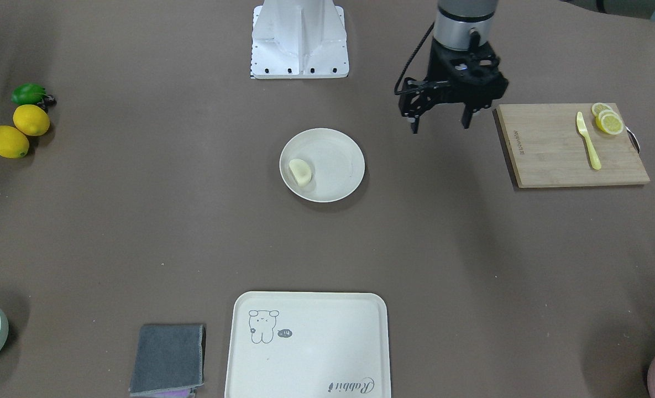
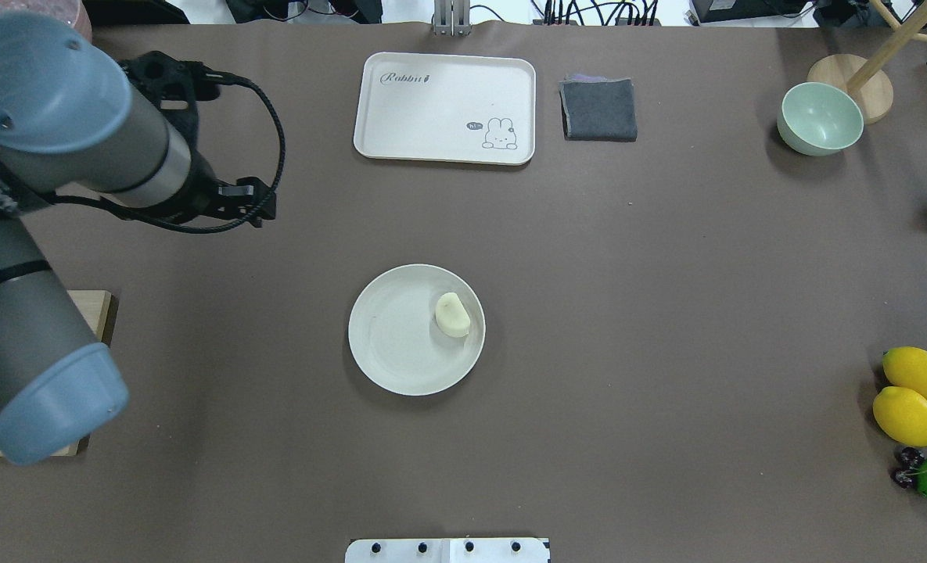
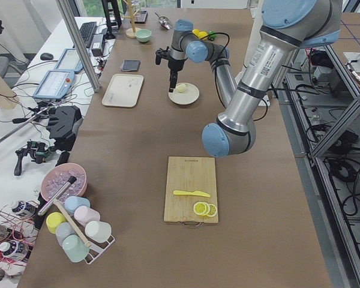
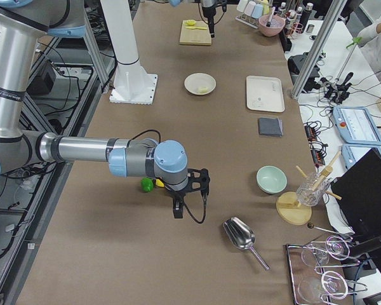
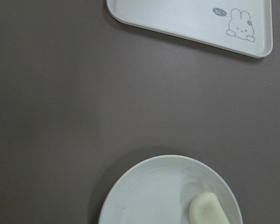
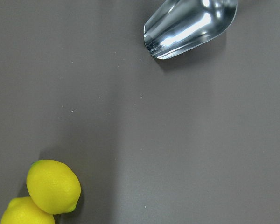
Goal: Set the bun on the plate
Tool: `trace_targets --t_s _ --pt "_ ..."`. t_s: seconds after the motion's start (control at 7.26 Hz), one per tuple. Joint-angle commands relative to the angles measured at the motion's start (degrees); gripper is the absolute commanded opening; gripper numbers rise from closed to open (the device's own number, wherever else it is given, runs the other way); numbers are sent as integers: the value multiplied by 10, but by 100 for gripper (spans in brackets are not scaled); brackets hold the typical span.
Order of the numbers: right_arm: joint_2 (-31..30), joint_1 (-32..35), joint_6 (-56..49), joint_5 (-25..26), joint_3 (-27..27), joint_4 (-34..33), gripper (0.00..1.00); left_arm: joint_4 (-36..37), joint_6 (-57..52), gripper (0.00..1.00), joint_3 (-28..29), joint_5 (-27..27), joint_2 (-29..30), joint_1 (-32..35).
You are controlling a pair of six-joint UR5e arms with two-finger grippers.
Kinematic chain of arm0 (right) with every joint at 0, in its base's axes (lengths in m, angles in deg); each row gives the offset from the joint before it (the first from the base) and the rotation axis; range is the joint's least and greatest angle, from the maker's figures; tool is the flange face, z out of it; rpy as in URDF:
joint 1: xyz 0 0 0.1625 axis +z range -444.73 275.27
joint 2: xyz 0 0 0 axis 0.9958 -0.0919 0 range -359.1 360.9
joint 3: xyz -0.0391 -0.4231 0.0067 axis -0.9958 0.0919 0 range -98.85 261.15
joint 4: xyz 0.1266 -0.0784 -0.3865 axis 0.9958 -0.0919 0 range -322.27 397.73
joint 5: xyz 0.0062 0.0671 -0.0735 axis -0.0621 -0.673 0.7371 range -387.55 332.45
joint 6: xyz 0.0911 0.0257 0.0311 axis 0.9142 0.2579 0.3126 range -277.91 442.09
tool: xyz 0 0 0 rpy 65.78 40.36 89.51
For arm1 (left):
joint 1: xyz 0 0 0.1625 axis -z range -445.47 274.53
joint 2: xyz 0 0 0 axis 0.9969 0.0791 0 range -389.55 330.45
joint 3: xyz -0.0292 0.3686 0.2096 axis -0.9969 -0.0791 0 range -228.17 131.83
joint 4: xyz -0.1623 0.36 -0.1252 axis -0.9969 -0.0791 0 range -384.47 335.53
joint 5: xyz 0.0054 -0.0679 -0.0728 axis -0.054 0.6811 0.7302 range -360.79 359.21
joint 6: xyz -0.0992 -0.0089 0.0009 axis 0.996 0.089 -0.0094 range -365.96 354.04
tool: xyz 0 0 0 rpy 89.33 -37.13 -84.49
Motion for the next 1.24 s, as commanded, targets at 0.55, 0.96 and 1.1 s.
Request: trace_targets --t_s 0.55,0.96,1.1 --pt "-9 2 3 -7 25 -1 100 -45 -619 98 126 219 -245 409" --pt "-9 2 3 -7 27 -1 100 -300 -644 98 189 224 -406 442" --pt "-9 2 3 -7 27 -1 100 -368 -644 98 224 224 -431 449"
